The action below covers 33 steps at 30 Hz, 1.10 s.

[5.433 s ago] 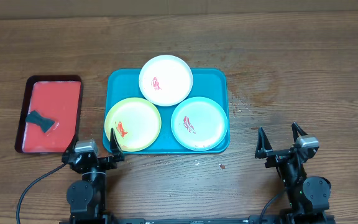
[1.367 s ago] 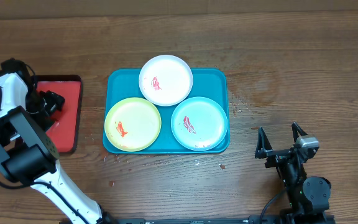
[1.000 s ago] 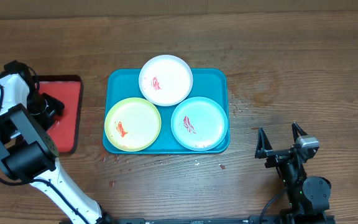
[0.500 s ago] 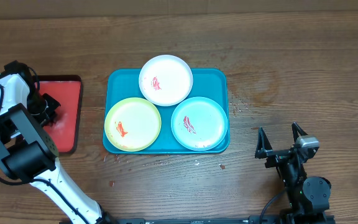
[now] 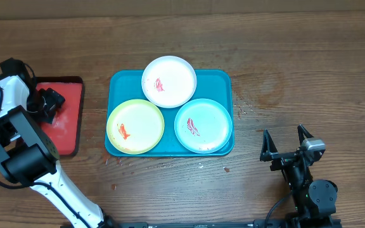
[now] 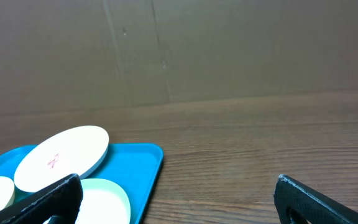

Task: Clean dirty plates on tray and stack at the side
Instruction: 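Dip and rub the sponge in the basin water with the left gripper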

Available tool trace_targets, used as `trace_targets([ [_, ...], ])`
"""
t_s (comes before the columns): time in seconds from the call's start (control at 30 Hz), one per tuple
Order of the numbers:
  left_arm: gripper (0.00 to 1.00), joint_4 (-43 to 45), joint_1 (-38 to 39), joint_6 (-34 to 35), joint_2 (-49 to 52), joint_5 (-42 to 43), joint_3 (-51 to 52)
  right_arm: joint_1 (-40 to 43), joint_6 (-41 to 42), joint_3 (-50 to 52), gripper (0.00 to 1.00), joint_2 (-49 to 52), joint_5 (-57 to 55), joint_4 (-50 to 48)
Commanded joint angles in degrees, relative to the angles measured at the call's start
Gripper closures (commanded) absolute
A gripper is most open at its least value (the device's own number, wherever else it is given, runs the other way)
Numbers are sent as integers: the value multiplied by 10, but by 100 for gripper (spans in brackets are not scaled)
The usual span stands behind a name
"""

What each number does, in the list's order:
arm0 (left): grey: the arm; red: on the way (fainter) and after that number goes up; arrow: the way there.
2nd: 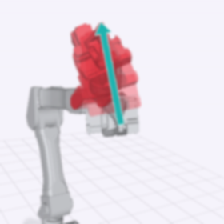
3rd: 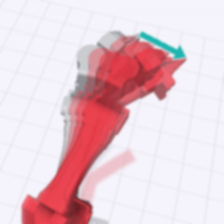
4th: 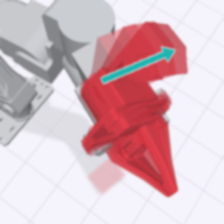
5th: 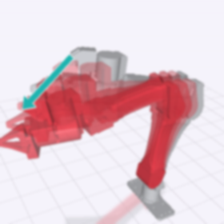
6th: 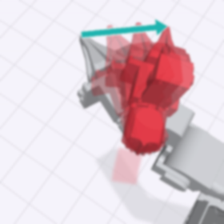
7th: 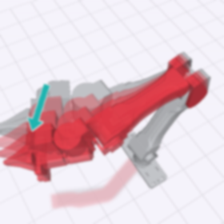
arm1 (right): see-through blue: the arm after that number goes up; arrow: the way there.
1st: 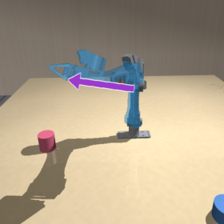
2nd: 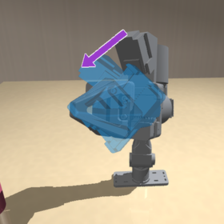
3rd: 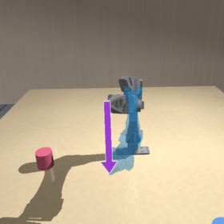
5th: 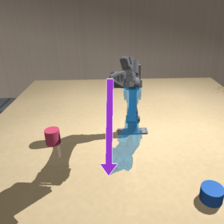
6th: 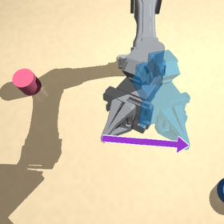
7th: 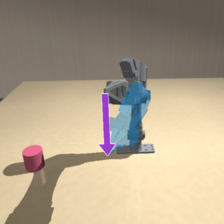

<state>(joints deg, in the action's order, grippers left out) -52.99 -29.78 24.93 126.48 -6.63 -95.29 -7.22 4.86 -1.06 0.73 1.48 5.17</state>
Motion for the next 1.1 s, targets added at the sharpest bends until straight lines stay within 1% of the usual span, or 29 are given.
trace_targets([
  [0.0, 0, 9, -3, 24, 8, -4, -2, 0, 0, 6, 0, -6, -4, -3],
  [0.1, 0, 14, -3, 62, 8, -9, -2, 0, 0, 6, 0, -6, -4, -3],
  [0.23, 1, 14, -3, 109, 8, -41, -2, 0, 0, 6, 0, -6, -4, -3],
  [0.33, 8, 14, -3, 130, 8, -68, -2, 0, 0, 6, 0, -6, -4, -3],
  [0.4, 31, 14, -3, 142, 8, -77, -2, 0, 0, 6, 0, -6, -4, -3],
  [0.47, 58, 14, -3, 158, 8, -78, -2, 0, 0, 6, 0, -6, -4, -3],
  [0.5, 81, 15, -3, 168, 8, -78, -2, 0, 0, 6, 0, -6, -4, -3],
  [0.53, 96, 15, -3, 172, 8, -80, -2, 0, 0, 6, 0, -6, -4, -3],
  [0.67, 96, 11, -3, 173, 8, -72, -2, 0, 0, 6, 0, -6, -4, -3],
  [0.73, 96, -2, -3, 163, 8, -47, -2, 0, 0, 6, 0, -6, -4, -3],
  [0.8, 96, -13, -3, 121, 8, 7, -2, 0, 0, 6, 0, -6, -4, -3],
  [0.87, 96, -23, -2, 41, 8, 83, -2, 0, 0, 6, 0, -6, -4, -3],
  [0.93, 96, -34, -1, -25, 8, 143, -2, 0, 0, 6, 0, -6, -4, -3],
  [0.97, 96, -40, -1, -43, 8, 158, -2, 0, 0, 6, 0, -6, -4, -3],
  [1.03, 96, -50, -1, -52, 8, 158, -2, 0, 0, 6, 0, -6, -4, -3],
  [1.07, 72, -51, -1, -52, 8, 151, -2, 0, 0, 6, 0, -6, -4, -3],
])
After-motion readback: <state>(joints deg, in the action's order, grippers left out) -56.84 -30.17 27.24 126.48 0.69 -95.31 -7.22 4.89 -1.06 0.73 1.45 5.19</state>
